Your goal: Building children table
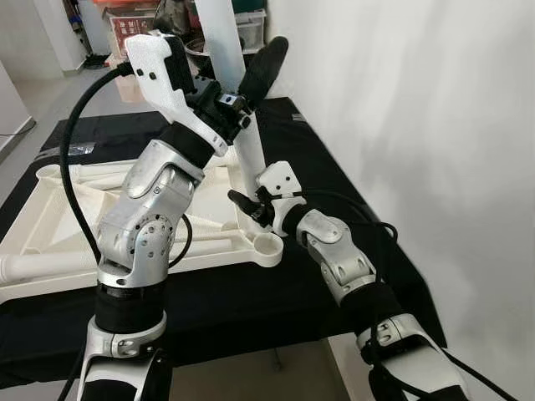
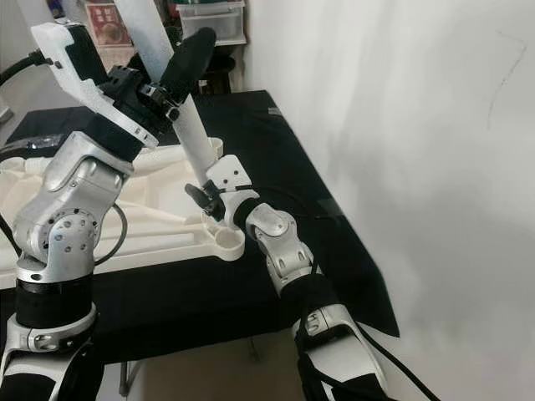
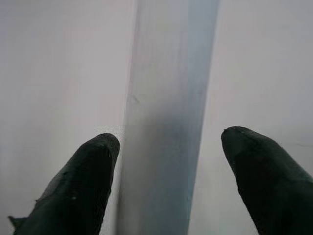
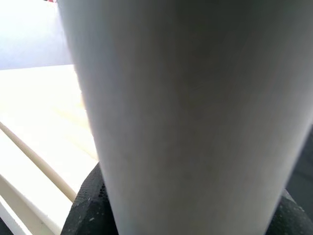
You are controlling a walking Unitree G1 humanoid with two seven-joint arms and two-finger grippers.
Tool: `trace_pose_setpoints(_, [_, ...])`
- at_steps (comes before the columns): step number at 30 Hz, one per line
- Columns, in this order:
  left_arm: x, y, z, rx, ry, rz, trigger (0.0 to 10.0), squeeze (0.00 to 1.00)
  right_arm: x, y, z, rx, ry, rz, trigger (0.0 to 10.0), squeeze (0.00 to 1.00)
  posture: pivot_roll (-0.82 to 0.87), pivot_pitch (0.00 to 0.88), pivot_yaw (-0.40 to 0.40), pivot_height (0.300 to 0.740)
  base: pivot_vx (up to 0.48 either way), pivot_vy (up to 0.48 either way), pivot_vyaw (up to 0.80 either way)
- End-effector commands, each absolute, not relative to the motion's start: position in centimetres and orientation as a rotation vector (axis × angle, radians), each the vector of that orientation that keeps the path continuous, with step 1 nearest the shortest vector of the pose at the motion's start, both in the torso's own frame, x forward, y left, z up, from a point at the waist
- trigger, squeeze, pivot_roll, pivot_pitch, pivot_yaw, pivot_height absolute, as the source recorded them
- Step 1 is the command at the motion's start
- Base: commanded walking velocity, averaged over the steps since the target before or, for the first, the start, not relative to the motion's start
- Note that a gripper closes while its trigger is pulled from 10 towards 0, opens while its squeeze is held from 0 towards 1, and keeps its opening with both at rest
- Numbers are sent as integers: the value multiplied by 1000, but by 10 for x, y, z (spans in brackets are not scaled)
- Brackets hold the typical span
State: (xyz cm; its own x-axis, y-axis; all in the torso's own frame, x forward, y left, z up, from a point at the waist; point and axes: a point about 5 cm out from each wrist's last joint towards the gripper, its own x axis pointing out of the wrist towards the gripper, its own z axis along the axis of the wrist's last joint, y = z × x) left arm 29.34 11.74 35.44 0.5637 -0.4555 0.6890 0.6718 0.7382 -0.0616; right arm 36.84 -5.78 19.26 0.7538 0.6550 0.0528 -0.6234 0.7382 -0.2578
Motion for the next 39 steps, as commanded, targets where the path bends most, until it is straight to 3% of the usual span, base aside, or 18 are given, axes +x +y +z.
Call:
trace_pose_setpoints(1, [293, 136, 357, -343, -722, -617, 10000, 1000, 372, -65, 199, -192, -160, 676, 0, 0, -105, 0, 26, 740, 0, 0, 0])
trace_pose_setpoints(9, [286, 213, 349, -261, -693, -334, 10000, 1000, 378, -107, 201, -52, -160, 525, 0, 0, -99, 0, 24, 740, 0, 0, 0])
trace_pose_setpoints(11, [287, 223, 333, -259, -639, -253, 10000, 1000, 376, -110, 200, -26, -166, 530, 6863, 0, -92, 0, 23, 740, 0, 0, 0])
trace_pose_setpoints(14, [287, 226, 326, -261, -610, -223, 10000, 1000, 374, -110, 200, -17, -169, 538, 6863, 0, -92, 0, 23, 740, 0, 0, 0])
trace_pose_setpoints(15, [290, 221, 303, -237, -522, -205, 10000, 0, 371, -108, 199, -20, -171, 562, 10000, 0, -88, 0, 23, 740, 0, 0, 0])
trace_pose_setpoints(18, [283, 193, 227, -152, -250, -219, 10000, 0, 357, -102, 195, -18, -187, 653, 10000, 0, -85, 0, 21, 740, 0, 0, 0])
trace_pose_setpoints(20, [274, 177, 204, -156, -163, -265, 10000, 0, 351, -102, 192, -21, -186, 675, 10000, 0, -87, 0, 22, 740, 0, 0, 0])
trace_pose_setpoints(27, [253, 142, 180, -192, -75, -408, 10000, 0, 330, -106, 177, -30, -163, 698, 10000, 0, -89, 10, 20, 740, 0, 0, 0])
trace_pose_setpoints(39, [235, 130, 167, -126, -52, -442, 10000, 0, 295, -107, 171, 39, -189, 773, 10000, 0, -107, 35, 38, 740, 0, 0, 128])
